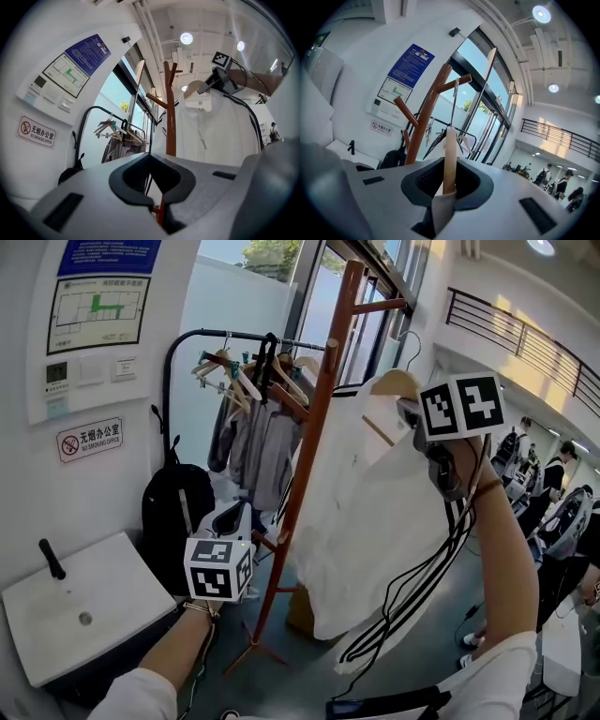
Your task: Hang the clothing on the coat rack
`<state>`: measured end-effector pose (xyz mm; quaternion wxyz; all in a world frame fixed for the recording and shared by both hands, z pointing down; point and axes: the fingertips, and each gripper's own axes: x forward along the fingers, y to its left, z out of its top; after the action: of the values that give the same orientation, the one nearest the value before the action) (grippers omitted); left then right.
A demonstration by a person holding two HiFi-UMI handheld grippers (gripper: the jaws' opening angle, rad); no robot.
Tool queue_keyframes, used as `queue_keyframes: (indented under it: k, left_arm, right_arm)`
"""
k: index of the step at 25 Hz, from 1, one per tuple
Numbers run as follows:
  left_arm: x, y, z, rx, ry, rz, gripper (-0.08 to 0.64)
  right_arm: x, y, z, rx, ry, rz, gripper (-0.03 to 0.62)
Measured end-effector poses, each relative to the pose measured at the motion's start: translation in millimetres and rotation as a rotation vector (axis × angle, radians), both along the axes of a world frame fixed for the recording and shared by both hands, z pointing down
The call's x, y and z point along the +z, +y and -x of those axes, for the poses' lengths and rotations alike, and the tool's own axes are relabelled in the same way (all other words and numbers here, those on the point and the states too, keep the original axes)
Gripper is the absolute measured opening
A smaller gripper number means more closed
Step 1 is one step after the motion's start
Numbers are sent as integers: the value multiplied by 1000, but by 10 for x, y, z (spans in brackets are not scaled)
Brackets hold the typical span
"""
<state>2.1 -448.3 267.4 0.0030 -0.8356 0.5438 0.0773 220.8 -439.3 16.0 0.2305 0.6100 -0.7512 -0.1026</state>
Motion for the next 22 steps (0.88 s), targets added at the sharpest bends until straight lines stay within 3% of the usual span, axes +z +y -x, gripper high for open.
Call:
queue_keyframes:
  k: [12,22]
  left_arm:
    - [30,-143,74,-20,18,3,9]
    - [113,-215,187,-47,31,9,9]
  right_arm:
    - [-622,-103,120,51,48,-50,69]
    - [-718,-285,155,72,57,-40,69]
